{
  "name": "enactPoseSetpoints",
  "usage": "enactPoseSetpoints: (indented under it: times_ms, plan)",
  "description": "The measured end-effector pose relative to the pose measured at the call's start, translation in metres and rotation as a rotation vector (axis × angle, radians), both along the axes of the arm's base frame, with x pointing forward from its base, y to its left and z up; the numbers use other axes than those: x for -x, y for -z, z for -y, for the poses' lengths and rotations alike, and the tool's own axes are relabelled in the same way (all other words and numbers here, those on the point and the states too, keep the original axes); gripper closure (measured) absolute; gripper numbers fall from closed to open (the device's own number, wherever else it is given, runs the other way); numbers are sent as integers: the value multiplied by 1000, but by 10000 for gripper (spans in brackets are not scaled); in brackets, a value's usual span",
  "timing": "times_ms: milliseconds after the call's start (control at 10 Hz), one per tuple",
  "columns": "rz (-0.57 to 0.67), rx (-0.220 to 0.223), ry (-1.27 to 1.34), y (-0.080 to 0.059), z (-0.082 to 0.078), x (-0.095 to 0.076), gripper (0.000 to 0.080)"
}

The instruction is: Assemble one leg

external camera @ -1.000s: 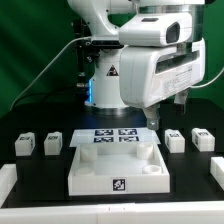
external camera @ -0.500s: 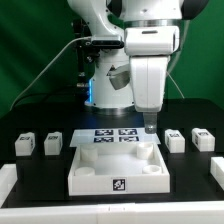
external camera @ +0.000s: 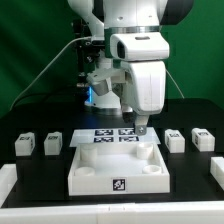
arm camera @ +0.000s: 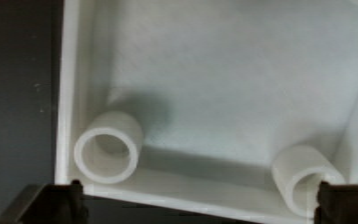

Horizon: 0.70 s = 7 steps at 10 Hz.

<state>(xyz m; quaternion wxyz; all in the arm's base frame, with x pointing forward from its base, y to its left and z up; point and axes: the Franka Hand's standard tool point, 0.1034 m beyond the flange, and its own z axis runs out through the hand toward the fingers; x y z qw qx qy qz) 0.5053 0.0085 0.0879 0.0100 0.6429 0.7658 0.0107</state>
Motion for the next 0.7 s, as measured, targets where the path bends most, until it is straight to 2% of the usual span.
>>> enactPoseSetpoints:
  times_ms: [200, 300, 500, 600, 700]
  plan:
    - [-3, -4, 17, 3, 4, 5, 150]
    - [-5, -27, 102, 13, 18, 33, 150]
    - [-13, -29, 116, 34, 37, 76, 150]
    - [-28, -32, 133, 45, 42, 90, 150]
    - [-38, -35, 142, 54, 44, 96, 150]
